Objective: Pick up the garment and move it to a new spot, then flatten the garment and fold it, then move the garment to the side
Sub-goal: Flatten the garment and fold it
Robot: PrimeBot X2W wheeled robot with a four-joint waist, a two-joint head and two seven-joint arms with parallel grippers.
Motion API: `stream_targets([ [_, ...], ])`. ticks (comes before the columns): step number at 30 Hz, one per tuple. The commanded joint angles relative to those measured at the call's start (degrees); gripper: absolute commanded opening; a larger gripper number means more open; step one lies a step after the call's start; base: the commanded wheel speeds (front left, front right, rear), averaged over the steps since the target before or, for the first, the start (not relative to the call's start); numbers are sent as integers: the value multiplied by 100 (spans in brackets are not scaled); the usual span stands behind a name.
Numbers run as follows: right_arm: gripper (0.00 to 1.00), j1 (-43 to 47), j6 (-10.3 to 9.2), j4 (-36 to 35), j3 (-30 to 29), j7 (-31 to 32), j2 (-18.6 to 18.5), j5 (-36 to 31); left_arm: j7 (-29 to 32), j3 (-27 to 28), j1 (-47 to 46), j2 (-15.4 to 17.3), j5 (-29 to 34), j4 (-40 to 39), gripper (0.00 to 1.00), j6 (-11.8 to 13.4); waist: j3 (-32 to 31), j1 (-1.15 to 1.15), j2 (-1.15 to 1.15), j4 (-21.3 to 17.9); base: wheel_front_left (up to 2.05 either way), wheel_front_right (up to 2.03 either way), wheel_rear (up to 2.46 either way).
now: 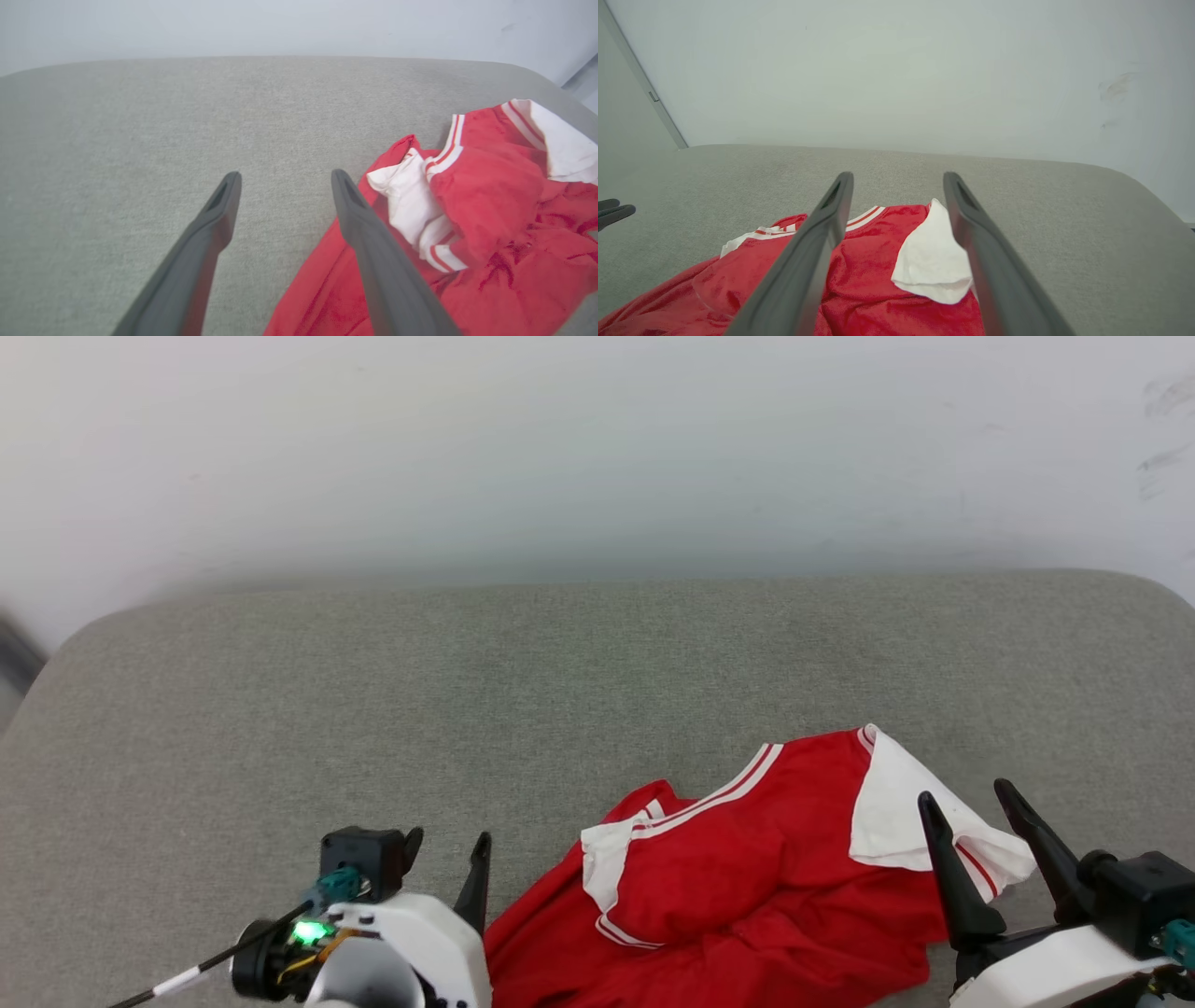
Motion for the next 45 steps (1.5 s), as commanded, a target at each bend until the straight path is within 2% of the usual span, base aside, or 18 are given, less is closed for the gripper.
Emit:
stream_targets([
  [1,100,87,-2,-6,-14,18,20,-27,-36,-71,-174,-35,68,-11,100,-86,13,0,0,-52,0,0,0],
  [5,100,-6,-2,-44,-18,35,50,-19,212,-420,-692,-78,184,32,100,-465,139,0,0,-185,0,0,0],
  [9,100,-107,-2,-24,11,42,64,2,894,-846,-1167,-65,98,172,100,-1014,315,0,0,-335,0,0,0],
  [14,100,-175,-2,56,18,13,94,21,1860,-1314,-1505,18,-81,348,100,-1549,506,0,0,-524,0,0,0],
  [19,100,-250,-2,151,16,-33,117,32,2629,-1599,-1609,158,-225,452,100,-1794,617,0,0,-701,0,0,0],
  [20,100,-279,-2,165,9,-40,121,36,2677,-1615,-1639,164,-218,441,100,-1799,635,0,0,-725,0,0,0],
  [21,100,-290,-2,178,0,-54,128,44,2758,-1639,-1655,189,-223,454,91,-1805,650,0,0,-744,0,0,0],
  [22,100,-300,-2,196,2,-71,138,54,2753,-1631,-1671,197,-210,428,26,-1798,661,0,0,-761,0,0,0],
  [23,100,-302,-2,214,3,-87,145,51,2711,-1599,-1690,190,-188,407,0,-1754,664,0,0,-774,0,0,0],
  [29,100,-301,-2,303,-75,-128,181,94,2207,-1260,-1922,343,144,267,0,-1416,676,0,0,-733,0,0,0],
  [34,100,-283,-2,313,-150,-118,214,87,1723,-869,-2288,653,571,155,0,-1069,657,0,0,-572,0,0,0],
  [38,100,-268,-2,271,-207,-105,237,84,1605,-581,-2442,926,705,163,0,-864,684,0,0,-443,0,0,0],
  [42,100,-293,-2,240,-226,-111,251,71,1678,-309,-2078,1160,486,403,0,-647,755,0,0,-377,0,0,0],
  [45,100,-335,-2,221,-240,-130,265,84,1646,-81,-1588,1152,104,722,0,-480,840,0,0,-361,0,0,0],
])
